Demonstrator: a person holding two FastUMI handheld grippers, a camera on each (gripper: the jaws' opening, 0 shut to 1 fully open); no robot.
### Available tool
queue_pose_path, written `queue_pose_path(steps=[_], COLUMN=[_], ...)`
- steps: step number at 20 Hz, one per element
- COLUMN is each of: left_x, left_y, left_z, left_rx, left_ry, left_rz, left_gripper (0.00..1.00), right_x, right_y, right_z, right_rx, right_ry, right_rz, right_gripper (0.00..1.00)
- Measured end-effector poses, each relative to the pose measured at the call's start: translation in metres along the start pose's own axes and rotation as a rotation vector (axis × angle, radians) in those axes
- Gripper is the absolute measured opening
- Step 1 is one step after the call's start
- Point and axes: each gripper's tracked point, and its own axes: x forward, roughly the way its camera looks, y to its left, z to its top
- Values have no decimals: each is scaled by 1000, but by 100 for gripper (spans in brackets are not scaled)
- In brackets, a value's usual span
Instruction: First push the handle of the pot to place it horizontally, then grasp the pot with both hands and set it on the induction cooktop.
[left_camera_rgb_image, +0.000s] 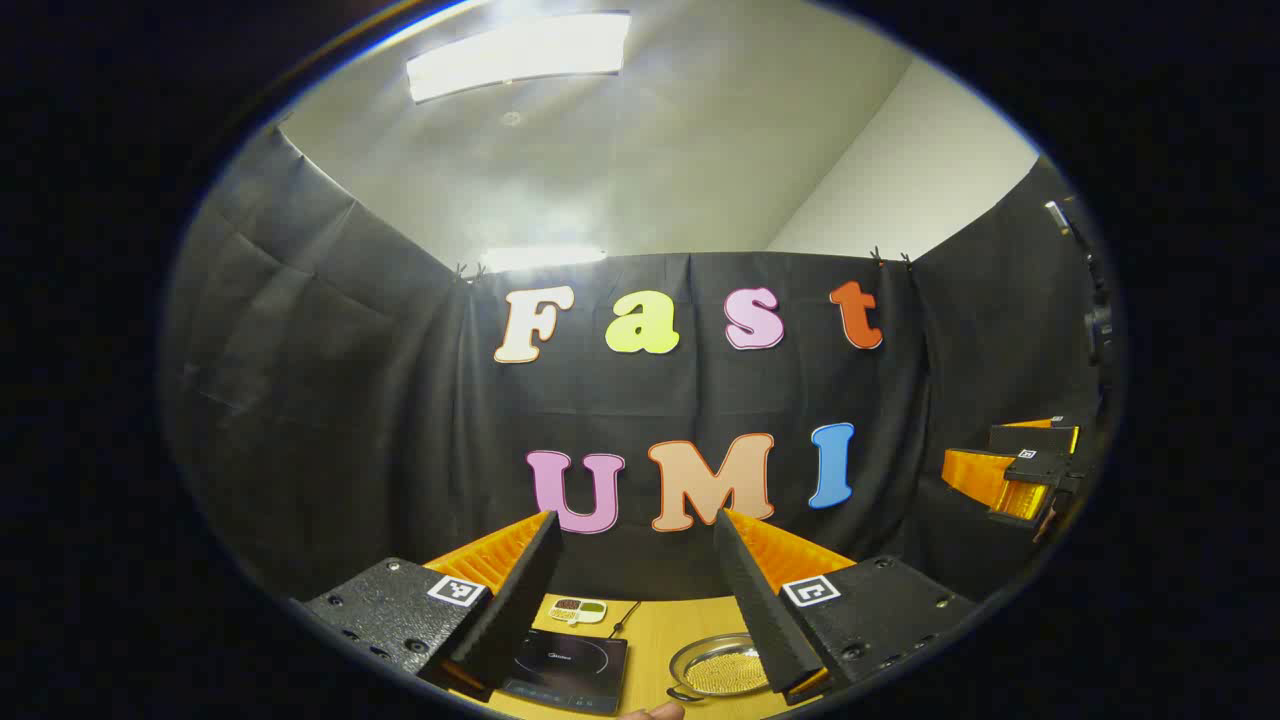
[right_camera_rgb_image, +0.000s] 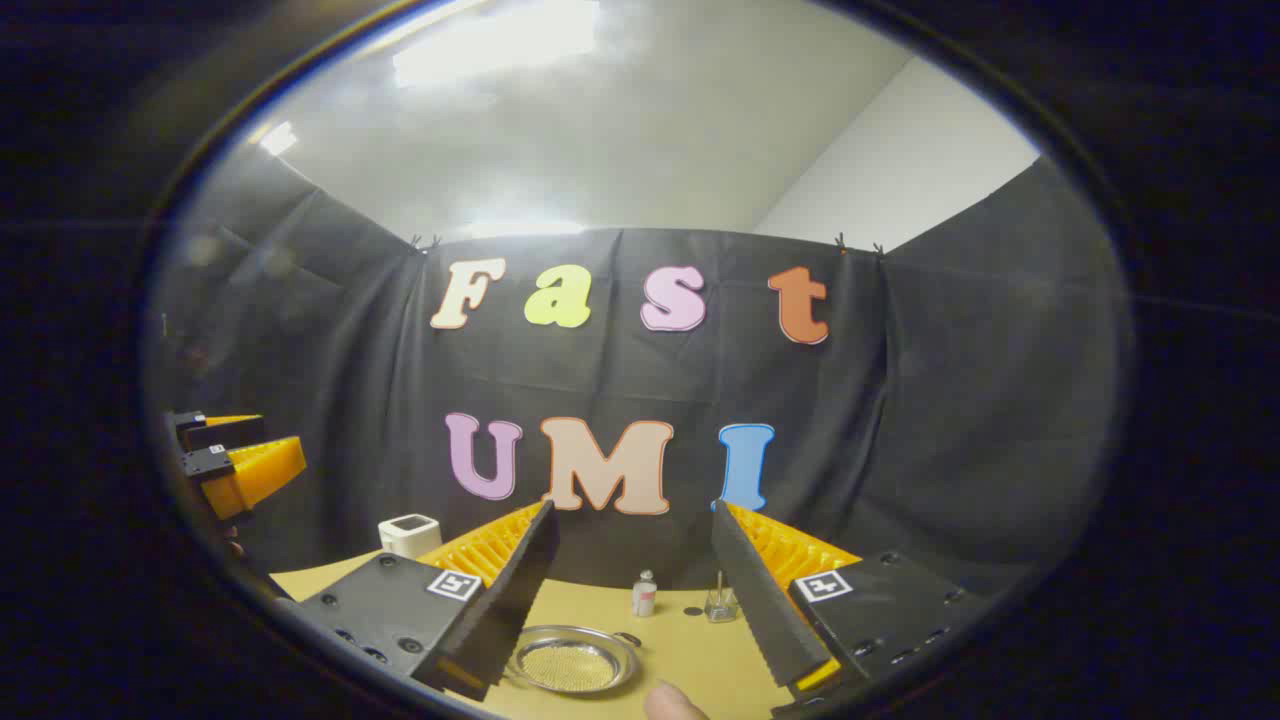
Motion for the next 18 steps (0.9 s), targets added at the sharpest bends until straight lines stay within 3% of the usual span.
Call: queue_pose_path(steps=[1, 2, 6, 8, 9, 12, 14, 15, 16, 18], left_x=[0, 0, 0, -1, -2, -4, -5, -6, -6, -7], left_y=[0, 0, -1, -1, -1, -5, -10, -13, -15, -19], left_z=[-2, -3, -10, -11, -12, -10, -10, -11, -11, -10], left_rx=[2, 1, -11, -9, -9, 6, 10, 11, 9, 9], left_ry=[4, 9, 39, 48, 51, 51, 56, 60, 62, 65], left_rz=[5, 7, 21, 32, 35, 44, 44, 46, 47, 53], left_gripper=[88, 97, 87, 92, 88, 93, 88, 93, 88, 88], right_x=[0, 1, -1, 0, 0, 3, 3, 3, 4, 4], right_y=[0, -1, -6, -10, -12, -15, -19, -20, -21, -26], right_z=[-2, -4, -7, -7, -6, -7, -9, -10, -11, -16], right_rx=[-7, -12, -3, -1, 3, 18, 19, 22, 26, 35], right_ry=[5, 11, 19, 19, 18, 20, 21, 22, 24, 31], right_rz=[1, 1, 4, 4, 6, 13, 18, 22, 26, 33], right_gripper=[97, 97, 98, 98, 98, 98, 98, 98, 98, 98])
